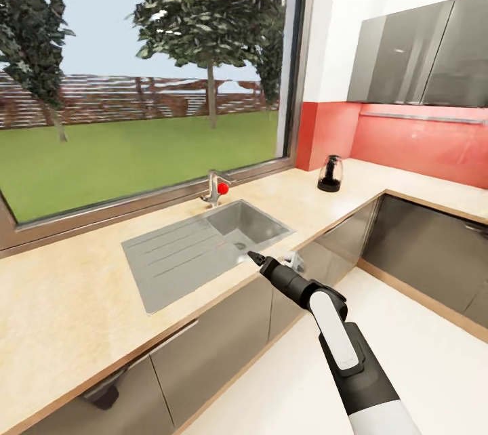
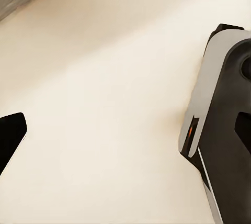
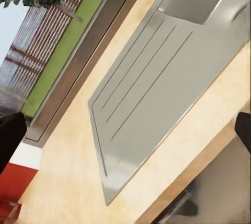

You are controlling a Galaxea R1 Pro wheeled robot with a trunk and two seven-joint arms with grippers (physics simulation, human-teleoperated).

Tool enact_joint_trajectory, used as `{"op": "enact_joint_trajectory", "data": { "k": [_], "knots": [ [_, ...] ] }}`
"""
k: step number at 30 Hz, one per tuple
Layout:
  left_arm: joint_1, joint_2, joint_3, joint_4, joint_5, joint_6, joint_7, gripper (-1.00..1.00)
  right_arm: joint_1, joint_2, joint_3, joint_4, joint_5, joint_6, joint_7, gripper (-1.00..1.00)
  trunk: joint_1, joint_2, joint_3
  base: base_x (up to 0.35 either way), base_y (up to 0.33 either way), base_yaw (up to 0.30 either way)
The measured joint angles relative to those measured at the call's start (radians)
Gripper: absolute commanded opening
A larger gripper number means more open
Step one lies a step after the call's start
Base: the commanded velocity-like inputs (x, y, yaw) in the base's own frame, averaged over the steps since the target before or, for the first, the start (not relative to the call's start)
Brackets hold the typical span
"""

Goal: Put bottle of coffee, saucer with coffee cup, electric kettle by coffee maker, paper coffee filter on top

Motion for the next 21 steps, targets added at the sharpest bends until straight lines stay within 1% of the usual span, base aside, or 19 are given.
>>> {"op": "enact_joint_trajectory", "data": {
  "k": [6, 8, 15, 21],
  "knots": [
    [0.000, 0.000, -0.001, 0.000, 0.000, 0.000, -0.001, 1.00, 0.000, -0.001, 0.000, 0.000, 0.000, 0.000, 0.000, 1.00, 0.000, 0.000, 0.000, 0.014, -0.002, -0.300],
    [0.000, 0.000, -0.001, 0.000, 0.000, 0.000, -0.001, 1.00, 0.000, -0.001, 0.000, 0.000, 0.000, 0.000, 0.000, 1.00, 0.000, 0.000, 0.000, 0.084, -0.119, -0.300],
    [0.000, 0.000, -0.002, 0.000, 0.000, 0.000, -0.001, 1.00, 0.000, -0.001, 0.000, 0.000, 0.000, 0.000, 0.000, 1.00, 0.000, 0.000, 0.000, 0.073, -0.240, -0.300],
    [0.000, 0.000, -0.001, 0.000, 0.000, 0.000, -0.001, 1.00, 0.000, -0.005, -0.001, 0.000, -0.001, 0.000, 0.000, 1.00, 0.000, 0.000, 0.000, -0.047, -0.272, -0.300]
  ]
}}
